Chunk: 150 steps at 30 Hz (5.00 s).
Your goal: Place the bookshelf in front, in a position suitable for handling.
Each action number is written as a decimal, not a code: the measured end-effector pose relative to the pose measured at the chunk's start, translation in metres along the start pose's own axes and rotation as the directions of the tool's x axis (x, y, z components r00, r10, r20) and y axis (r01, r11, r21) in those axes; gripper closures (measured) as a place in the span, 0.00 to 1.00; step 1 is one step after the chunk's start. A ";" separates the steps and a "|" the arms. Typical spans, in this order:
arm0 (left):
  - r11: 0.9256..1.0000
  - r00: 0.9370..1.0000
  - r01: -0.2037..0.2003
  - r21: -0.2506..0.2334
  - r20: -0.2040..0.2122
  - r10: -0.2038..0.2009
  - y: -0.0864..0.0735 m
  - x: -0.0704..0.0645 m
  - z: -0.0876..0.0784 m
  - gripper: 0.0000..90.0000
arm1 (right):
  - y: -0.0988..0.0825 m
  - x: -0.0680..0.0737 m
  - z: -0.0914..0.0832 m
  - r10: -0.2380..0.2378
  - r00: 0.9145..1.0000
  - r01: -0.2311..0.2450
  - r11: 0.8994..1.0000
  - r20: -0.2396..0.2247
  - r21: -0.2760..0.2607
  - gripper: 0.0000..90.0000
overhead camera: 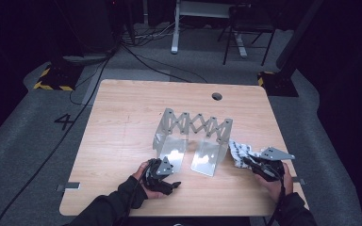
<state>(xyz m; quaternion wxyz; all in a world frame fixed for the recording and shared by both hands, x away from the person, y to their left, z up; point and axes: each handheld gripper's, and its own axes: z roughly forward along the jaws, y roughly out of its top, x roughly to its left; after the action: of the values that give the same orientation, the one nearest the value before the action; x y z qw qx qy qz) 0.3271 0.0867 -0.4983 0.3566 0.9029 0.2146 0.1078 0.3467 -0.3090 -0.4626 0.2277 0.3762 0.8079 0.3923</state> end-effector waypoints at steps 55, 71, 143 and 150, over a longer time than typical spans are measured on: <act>0.928 0.896 0.220 -0.302 -0.313 -0.314 0.028 0.056 -0.056 0.87 | 0.093 0.113 -0.029 -0.193 0.981 0.190 0.972 -0.009 -0.140 0.89; 0.924 0.893 0.230 -0.306 -0.310 -0.325 0.011 0.018 -0.076 0.88 | 0.047 0.085 0.000 -0.128 0.986 0.126 0.992 0.110 0.017 0.89; 0.984 0.978 0.179 -0.015 -0.105 -0.180 -0.048 0.059 -0.036 0.22 | 0.044 0.064 0.010 -0.126 0.982 0.135 0.990 0.139 -0.051 0.91; 0.990 0.987 0.142 0.003 -0.072 -0.142 -0.044 0.032 -0.034 0.20 | 0.065 0.063 -0.009 -0.081 0.980 0.114 0.978 0.182 -0.177 0.91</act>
<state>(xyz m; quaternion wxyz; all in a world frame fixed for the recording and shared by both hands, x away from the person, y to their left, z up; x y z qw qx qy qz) 0.3296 0.1504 -0.5024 0.3518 0.8823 0.2914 0.1136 0.3303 -0.2373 -0.4101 0.3504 0.3457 0.7622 0.4204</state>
